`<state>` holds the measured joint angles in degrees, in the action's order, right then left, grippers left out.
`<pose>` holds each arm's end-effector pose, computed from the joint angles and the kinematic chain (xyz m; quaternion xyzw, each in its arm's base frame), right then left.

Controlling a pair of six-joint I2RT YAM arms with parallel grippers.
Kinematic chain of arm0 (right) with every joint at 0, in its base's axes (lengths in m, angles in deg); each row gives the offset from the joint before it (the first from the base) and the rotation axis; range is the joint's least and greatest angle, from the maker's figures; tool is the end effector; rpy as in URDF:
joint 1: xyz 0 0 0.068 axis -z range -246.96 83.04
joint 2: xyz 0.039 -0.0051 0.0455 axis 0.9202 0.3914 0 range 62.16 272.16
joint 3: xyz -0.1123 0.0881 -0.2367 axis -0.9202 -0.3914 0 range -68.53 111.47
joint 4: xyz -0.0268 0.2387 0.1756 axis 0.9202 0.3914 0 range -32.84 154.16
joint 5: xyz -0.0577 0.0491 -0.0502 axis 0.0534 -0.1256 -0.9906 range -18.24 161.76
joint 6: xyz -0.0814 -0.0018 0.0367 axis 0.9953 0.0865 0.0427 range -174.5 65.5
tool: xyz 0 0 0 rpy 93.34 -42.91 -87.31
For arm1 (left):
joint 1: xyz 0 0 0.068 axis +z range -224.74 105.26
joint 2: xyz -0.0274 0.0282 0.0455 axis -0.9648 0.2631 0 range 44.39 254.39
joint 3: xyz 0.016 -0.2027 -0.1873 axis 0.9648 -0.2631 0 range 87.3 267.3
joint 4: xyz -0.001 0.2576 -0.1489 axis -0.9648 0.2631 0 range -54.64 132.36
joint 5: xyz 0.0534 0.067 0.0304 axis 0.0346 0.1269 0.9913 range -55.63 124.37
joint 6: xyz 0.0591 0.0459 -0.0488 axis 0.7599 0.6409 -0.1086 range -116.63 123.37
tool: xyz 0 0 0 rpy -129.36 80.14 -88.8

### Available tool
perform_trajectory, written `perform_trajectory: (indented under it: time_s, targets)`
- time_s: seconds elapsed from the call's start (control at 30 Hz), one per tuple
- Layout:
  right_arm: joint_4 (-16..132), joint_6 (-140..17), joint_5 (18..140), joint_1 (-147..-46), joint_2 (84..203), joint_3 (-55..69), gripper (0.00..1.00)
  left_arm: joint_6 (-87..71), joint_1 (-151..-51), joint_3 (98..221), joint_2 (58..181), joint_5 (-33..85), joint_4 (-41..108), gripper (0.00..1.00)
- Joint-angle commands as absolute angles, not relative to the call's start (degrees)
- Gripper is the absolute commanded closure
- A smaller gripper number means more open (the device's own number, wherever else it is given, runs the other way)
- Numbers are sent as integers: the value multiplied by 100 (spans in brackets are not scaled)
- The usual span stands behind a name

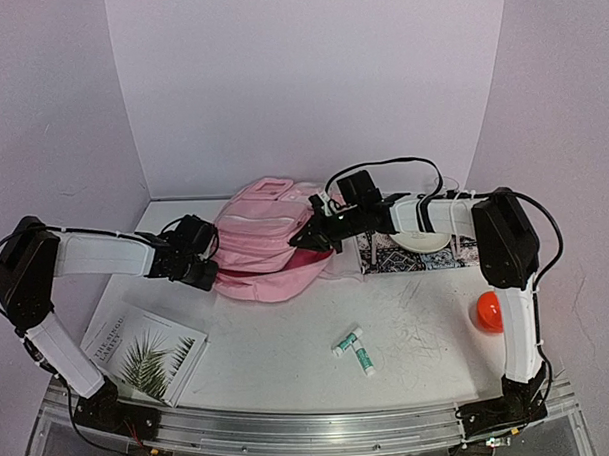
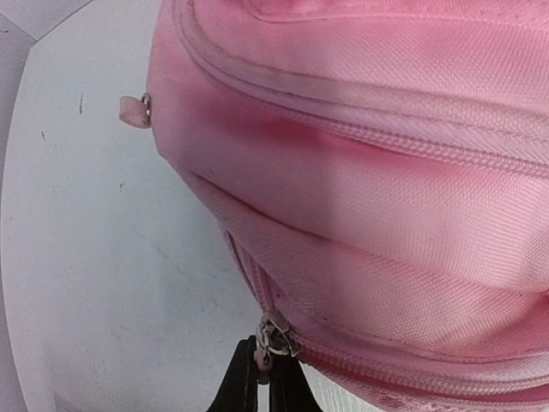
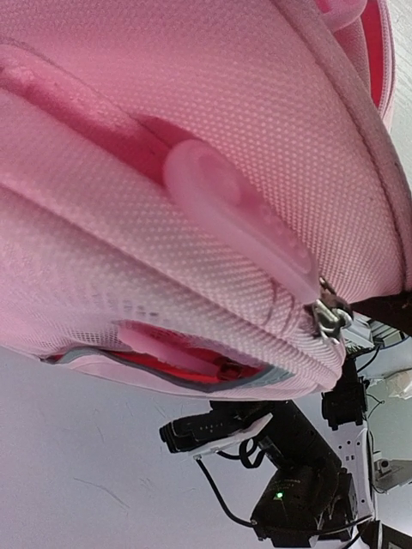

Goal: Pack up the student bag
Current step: Grab the largest pocket of the student bag, then unzip the largest pocket of the student bag, then adjust the student bag at the center of the board.

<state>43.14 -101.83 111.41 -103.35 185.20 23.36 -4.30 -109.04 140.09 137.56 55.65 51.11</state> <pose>0.4276 0.3782 0.2029 -0.1283 0.7726 0.5761 0.2340 0.3236 -0.1858 0.1200 0.1642 0.9273 0.0624 0.3305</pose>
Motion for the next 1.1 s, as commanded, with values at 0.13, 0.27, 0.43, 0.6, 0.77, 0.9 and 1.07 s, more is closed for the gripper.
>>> perform_trajectory:
  time_s: [0.13, 0.27, 0.43, 0.6, 0.77, 0.9, 1.07]
  targets:
    - [3909, -9851, 11455, -10031, 17758, 2181, 100, -806, -10065, 14026, 13053, 5739, 5665, 100]
    - [4106, -9684, 11353, -9983, 17728, 2106, 100, -821, -9941, 14087, 12886, 4885, 5879, 100]
    - [4659, -9305, 11007, -9981, 17885, 2364, 100, -1101, -9965, 14060, 12600, 2903, 6162, 100]
    - [5090, -9047, 10814, -9981, 18296, 2978, 100, -1506, -10210, 13888, 11941, 2149, 6502, 100]
    - [5158, -9057, 10754, -9983, 18704, 3544, 100, -1957, -10756, 13628, 11567, 1756, 6637, 100]
    - [5162, -9086, 10626, -9992, 18812, 3726, 98, -2328, -11130, 13472, 11624, 1686, 6551, 100]
    - [5154, -8978, 10131, -10010, 18235, 3155, 83, -2648, -11445, 13743, 11939, 1696, 6323, 100]
